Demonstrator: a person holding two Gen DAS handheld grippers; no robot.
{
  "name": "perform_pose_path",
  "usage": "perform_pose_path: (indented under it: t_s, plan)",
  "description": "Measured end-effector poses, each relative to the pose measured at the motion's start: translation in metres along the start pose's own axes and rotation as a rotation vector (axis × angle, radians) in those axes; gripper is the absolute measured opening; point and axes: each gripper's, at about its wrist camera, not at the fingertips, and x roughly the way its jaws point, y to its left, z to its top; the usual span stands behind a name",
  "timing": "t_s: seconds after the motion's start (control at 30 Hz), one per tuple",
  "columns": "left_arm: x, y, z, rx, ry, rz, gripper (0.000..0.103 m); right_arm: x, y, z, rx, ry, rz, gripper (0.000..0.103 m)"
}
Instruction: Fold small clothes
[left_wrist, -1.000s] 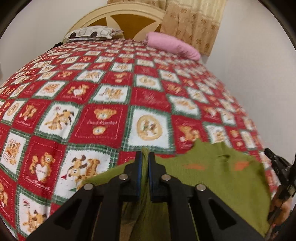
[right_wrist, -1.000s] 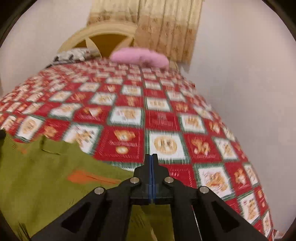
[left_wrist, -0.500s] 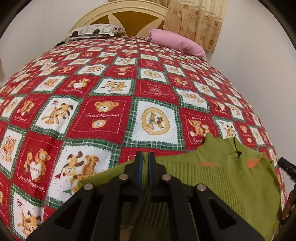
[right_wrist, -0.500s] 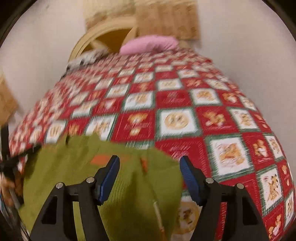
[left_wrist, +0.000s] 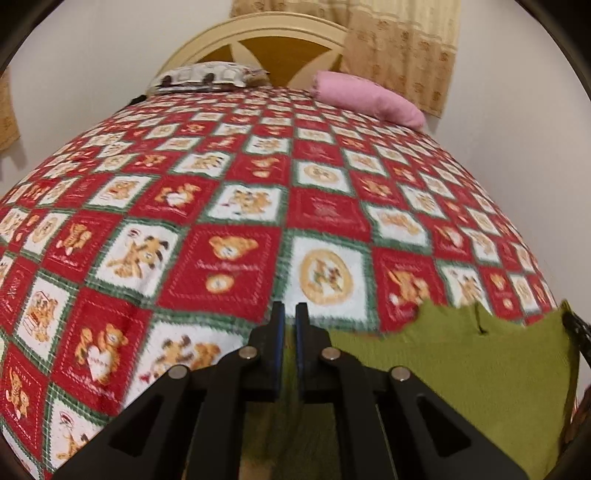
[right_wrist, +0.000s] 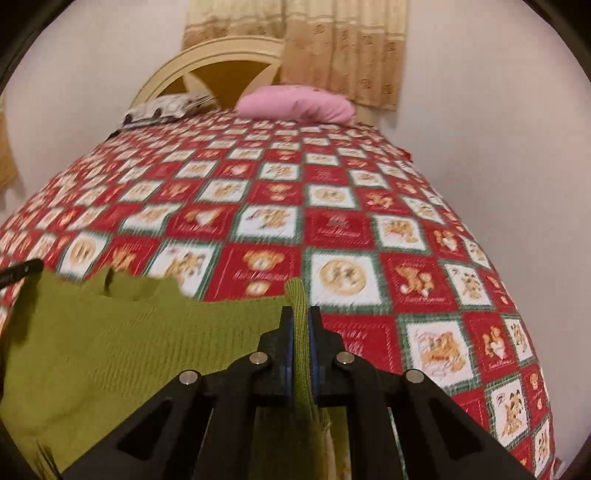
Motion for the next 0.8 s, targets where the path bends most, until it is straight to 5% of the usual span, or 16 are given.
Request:
perform_pose_path:
  t_s: [0.13, 0.27, 0.43, 0.57, 0.67, 0.7, 0.8]
  plan:
    - [0.028, 0.008, -0.002, -0.036, 0.025, 0.077, 0.004, 0.033, 0.014, -0.008, -0.06, 0.024, -0.079, 0.006]
    - [0.041, 0.019, -0.002, -0.089, 0.082, 0.039, 0.004, 0.056, 0.027, -0.019, -0.131, 0.08, -0.165, 0.006]
    - [0.037, 0.011, 0.004, -0.035, 0.131, -0.011, 0.007, 0.062, 0.036, -0.019, -0.205, 0.121, -0.222, 0.008]
    - [-0.018, 0.007, 0.012, 0.045, 0.037, 0.006, 0.007, 0.027, 0.03, -0.009, -0.2, 0.049, -0.165, 0.018]
    - [-0.059, -0.005, 0.001, 0.131, 0.02, 0.0, 0.007, -0.034, 0.022, -0.008, -0.125, -0.098, -0.203, 0.05]
    - [-0.069, -0.011, -0.007, 0.151, 0.022, -0.022, 0.007, -0.052, 0.02, -0.012, -0.095, -0.126, -0.162, 0.058]
    - [-0.082, -0.031, -0.036, 0.195, 0.051, -0.089, 0.019, -0.082, 0.03, -0.03, -0.058, -0.097, 0.011, 0.058]
